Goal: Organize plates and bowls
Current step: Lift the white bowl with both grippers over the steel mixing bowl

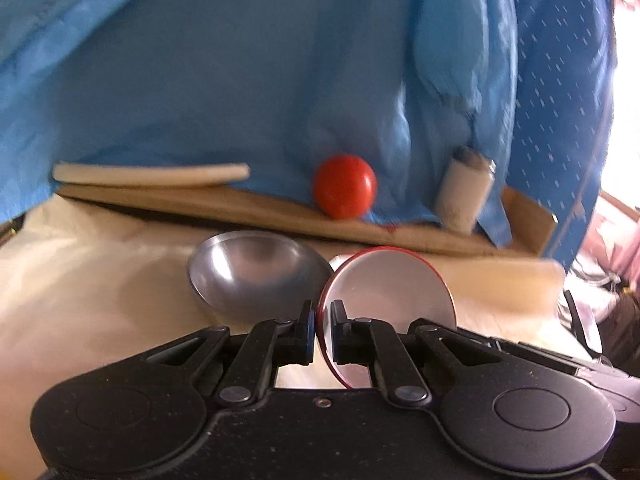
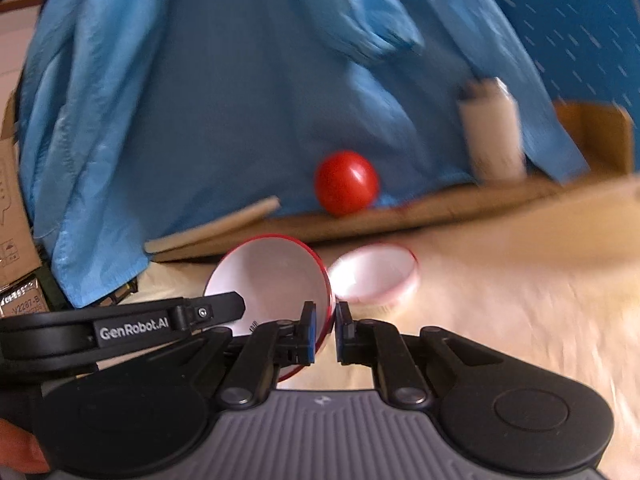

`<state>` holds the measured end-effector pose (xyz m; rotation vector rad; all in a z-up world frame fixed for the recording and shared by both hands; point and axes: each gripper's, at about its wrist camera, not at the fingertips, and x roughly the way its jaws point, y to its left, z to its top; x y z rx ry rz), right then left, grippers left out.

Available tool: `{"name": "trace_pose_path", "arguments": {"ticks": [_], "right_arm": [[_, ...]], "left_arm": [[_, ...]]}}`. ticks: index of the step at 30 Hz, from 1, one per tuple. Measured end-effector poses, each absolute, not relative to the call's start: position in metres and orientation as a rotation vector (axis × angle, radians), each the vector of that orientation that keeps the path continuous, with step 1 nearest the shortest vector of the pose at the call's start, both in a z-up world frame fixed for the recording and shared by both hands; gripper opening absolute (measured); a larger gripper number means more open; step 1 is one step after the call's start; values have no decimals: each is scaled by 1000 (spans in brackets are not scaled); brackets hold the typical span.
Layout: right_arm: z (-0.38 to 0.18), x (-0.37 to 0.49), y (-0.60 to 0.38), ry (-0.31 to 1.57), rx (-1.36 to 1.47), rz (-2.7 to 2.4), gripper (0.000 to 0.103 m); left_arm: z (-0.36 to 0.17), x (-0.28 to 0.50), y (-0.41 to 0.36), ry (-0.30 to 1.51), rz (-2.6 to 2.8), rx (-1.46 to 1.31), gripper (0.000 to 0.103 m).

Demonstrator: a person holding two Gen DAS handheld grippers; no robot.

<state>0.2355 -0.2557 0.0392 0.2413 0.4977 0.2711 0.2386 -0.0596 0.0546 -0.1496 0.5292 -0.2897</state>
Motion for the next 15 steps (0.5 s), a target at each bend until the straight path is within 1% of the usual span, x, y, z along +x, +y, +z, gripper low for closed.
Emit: {"name": "trace_pose_path", "arguments": {"ticks": [3,8,15], "right_arm": [[53,252,-243,495,197,307,10],[68,297,-229,552,192,374,10],[61,336,-218,608,231,404,10]], "left_arm": [[65,248,-50,508,-261,-162,7],[73,273,-36,499,-207,-192,7],[65,303,-19,540,-179,-239,7]]}}
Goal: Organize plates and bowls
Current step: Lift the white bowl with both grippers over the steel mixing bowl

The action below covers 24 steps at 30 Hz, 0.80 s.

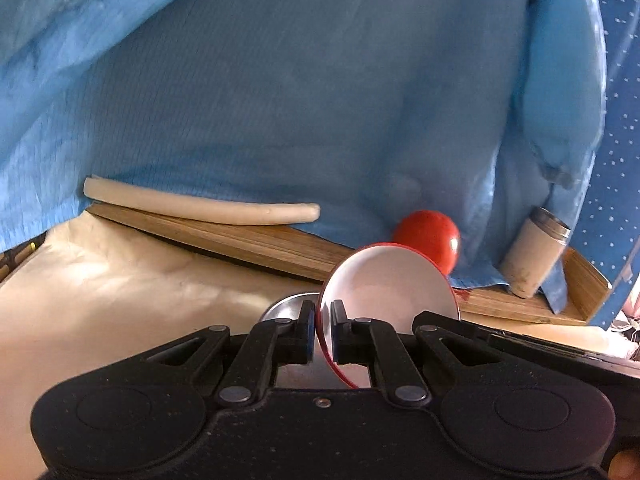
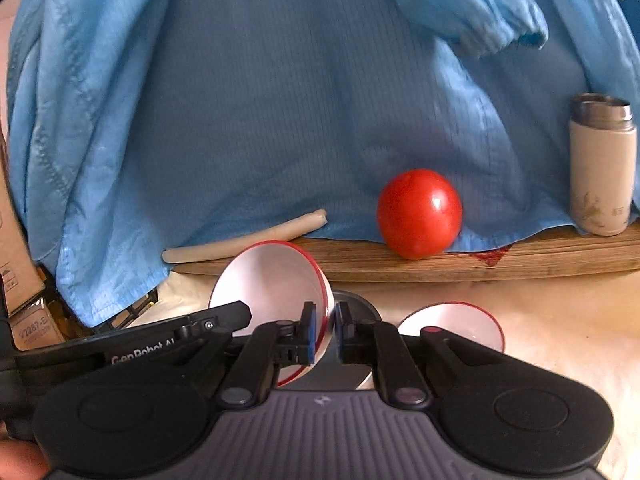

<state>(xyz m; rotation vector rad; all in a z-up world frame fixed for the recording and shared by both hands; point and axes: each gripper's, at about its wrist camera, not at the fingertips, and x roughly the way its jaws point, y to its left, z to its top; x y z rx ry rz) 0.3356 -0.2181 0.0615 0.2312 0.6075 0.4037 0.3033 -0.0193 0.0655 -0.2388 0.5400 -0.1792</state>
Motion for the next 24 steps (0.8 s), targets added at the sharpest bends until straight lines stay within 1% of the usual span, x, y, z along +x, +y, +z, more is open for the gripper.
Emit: {"name": "trace_pose_path", "arguments": {"ticks": [19,24], "right_arm": [[28,359,-211,680,236,412,12],[24,360,-207,698,224,411,12]], "left_arm": [[37,335,4,586,-225,-334,7],[33,340,5,619,-242,-338,12]]}}
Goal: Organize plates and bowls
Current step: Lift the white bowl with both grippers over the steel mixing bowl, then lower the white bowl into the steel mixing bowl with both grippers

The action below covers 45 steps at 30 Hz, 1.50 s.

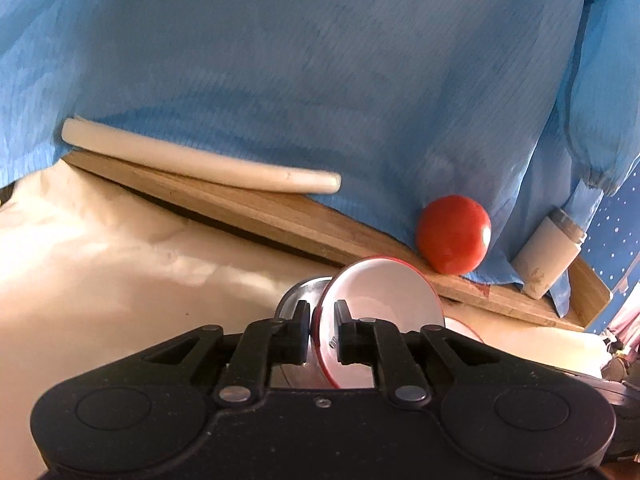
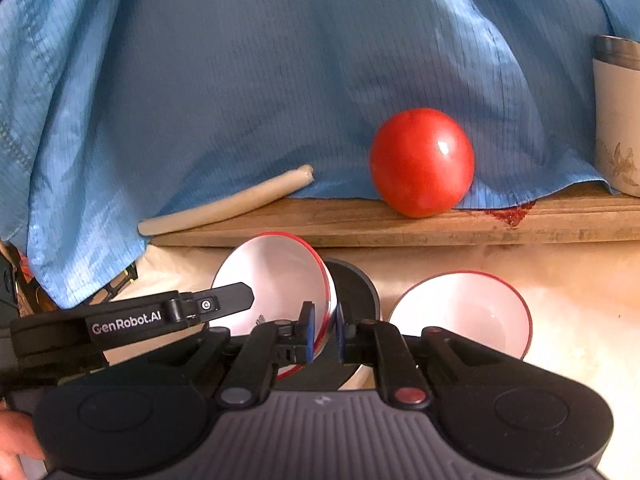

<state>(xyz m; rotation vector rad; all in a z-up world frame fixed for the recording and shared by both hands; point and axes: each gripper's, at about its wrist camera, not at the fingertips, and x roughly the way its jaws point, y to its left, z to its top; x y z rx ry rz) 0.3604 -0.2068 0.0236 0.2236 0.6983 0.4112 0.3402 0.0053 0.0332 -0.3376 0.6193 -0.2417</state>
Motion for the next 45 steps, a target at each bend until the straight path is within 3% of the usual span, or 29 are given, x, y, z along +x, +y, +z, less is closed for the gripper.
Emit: {"name": "trace_pose_path", "arguments": {"ticks": [45], "right_arm": [[18,357,-195,717,133,413,25]], "left_arm": [[29,346,6,655,-259,-335,24]]}}
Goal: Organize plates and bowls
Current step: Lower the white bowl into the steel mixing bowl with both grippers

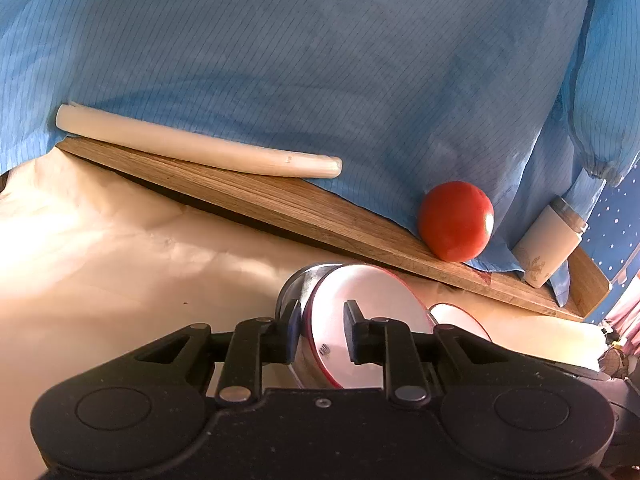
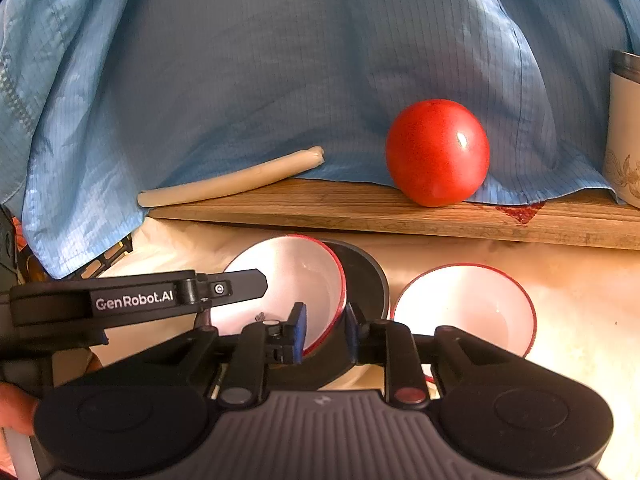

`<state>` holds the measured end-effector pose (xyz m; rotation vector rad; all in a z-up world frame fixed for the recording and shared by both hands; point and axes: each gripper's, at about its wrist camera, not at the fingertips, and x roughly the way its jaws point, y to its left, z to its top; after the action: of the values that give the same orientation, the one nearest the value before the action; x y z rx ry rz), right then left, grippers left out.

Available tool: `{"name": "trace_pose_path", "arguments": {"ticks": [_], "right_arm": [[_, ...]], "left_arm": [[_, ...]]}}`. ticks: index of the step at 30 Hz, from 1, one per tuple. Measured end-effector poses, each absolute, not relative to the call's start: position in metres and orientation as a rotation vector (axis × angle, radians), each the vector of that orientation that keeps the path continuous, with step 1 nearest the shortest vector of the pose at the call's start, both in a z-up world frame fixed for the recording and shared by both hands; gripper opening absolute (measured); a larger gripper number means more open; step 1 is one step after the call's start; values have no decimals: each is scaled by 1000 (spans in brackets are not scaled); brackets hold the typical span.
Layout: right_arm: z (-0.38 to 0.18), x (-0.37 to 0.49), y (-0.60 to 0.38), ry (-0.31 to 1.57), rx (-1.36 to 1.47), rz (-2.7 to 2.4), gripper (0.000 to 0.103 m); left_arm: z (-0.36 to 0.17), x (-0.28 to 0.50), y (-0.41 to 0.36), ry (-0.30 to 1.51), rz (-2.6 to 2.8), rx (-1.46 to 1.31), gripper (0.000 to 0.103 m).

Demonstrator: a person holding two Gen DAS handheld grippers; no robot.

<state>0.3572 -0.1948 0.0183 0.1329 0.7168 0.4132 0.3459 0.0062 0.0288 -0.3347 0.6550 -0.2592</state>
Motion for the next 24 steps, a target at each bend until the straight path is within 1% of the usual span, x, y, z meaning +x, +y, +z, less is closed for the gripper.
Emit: {"name": "trace_pose_path", "arguments": {"ticks": [6,10,18,24], "right_arm": [[19,357,-194,717,129,414,26],[20,356,-194,715,130,414,26],[20,353,-197,709,139,427,29],[22,352,-201,707,152,440,32]], "left_arm": [[29,346,4,660,-251,-315,24],[30,345,2,664,-249,-310,29],[31,345,4,677,-245,-342,31],[32,345,2,673,-250,-349,38]]}}
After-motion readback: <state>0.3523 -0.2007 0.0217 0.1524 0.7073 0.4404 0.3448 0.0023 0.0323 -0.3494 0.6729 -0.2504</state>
